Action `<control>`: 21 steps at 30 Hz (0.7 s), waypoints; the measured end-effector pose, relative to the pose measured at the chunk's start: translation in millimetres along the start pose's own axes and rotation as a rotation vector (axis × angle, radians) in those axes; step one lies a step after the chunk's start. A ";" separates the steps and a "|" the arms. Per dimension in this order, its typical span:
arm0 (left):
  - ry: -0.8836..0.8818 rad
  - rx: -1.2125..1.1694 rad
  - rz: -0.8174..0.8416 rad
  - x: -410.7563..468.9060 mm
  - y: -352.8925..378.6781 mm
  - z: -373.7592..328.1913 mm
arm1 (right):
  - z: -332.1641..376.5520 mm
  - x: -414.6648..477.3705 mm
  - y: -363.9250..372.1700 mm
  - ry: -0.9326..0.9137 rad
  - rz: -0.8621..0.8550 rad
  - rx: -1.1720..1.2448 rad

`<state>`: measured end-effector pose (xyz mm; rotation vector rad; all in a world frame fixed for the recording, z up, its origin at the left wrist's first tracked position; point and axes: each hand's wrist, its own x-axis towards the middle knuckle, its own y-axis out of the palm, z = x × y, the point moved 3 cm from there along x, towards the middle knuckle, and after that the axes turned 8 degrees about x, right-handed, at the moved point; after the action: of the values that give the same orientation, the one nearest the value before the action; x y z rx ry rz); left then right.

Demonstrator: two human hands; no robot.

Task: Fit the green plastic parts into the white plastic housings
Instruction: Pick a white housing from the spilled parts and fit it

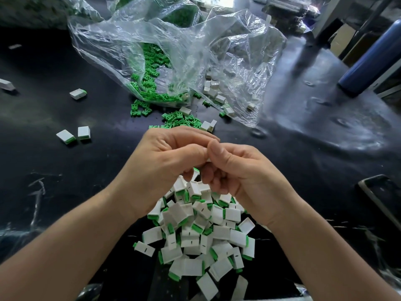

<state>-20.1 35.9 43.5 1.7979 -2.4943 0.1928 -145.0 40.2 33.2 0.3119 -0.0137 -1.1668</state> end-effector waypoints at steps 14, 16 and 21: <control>0.006 -0.134 -0.108 -2.2 6.6 4.3 | -1.4 -2.9 3.0 -0.042 -0.042 0.065; 0.014 -0.140 -0.099 -1.9 7.1 3.4 | -0.4 -3.2 3.7 -0.047 -0.042 0.062; 0.030 -0.152 0.001 -0.6 7.5 4.5 | 2.5 -3.1 5.0 -0.014 -0.018 0.021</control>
<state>-26.9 38.3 38.5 1.7219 -2.4168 0.0292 -142.1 44.2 37.3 0.3226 -0.0352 -1.1869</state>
